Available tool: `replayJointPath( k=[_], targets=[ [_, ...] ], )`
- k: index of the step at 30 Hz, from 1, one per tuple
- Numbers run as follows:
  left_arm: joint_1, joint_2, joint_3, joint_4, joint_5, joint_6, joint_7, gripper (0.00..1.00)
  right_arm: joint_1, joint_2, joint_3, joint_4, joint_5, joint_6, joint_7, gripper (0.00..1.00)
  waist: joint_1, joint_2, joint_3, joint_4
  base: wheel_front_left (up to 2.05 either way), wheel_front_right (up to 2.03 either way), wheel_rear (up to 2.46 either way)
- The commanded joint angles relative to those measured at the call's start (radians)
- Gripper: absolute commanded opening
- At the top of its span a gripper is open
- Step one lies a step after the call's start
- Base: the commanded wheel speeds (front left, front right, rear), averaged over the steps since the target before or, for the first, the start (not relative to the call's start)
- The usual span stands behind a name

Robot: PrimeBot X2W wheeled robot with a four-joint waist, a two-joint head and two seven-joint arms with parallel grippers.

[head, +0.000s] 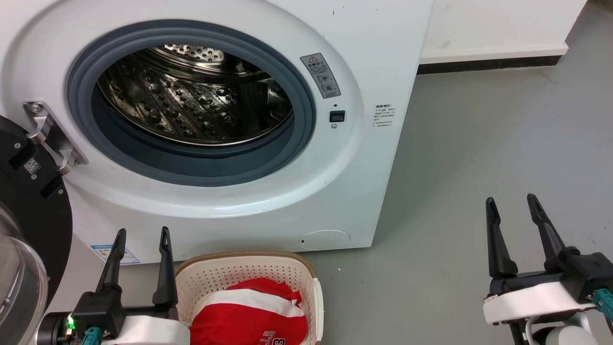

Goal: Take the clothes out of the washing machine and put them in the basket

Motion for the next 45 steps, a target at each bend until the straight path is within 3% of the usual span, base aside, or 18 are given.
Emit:
replayJointPath(
  k=[1, 7, 8, 11, 27, 45],
  targets=[
    [0.01, -0.001, 0.002, -0.005, 0.0, -0.002, -0.003, 1.0, -0.004, 0.001, 0.001, 0.003, 0.002, -0.001, -0.002, 1.0, 0.0, -0.0001, 0.0, 0.0, 0.0, 0.0, 0.0],
    [0.011, -0.003, 0.006, -0.01, -0.002, -0.002, -0.003, 1.0, -0.004, 0.001, -0.001, 0.0, 0.002, -0.001, -0.002, 1.0, 0.0, -0.0001, 0.001, 0.005, 0.0, 0.0, 0.0],
    [0.0, -0.002, 0.003, -0.005, -0.001, 0.0, 0.0, 0.0, 0.0, 0.0, 0.0, 0.001, 0.001, 0.0, 0.0, 0.0, 0.0, -0.0001, 0.001, 0.005, 0.0, 0.0, 0.0],
    [0.002, -0.007, 0.0, 0.028, -0.001, 0.0, 0.005, 0.0, 0.008, 0.0, 0.0, 0.03, 0.0, 0.0, 0.001, 0.0, 0.0, -0.0001, 0.001, 0.005, 0.0, 0.0, 0.0],
    [-0.039, -0.006, 0.005, 0.079, -0.329, -0.013, 0.086, 0.0, -0.009, -0.017, 0.007, 0.061, 0.342, 0.0, 0.062, 0.0, 0.0, -0.0001, -0.007, 0.013, 0.0, 0.0, 0.0],
    [-0.071, -0.006, 0.005, 0.121, -0.635, -0.025, 0.156, 0.0, -0.026, -0.027, 0.006, 0.093, 0.651, 0.0, 0.124, 0.0, 0.0, -0.0001, -0.015, 0.023, 0.0, 0.0, 0.0]
  ],
)
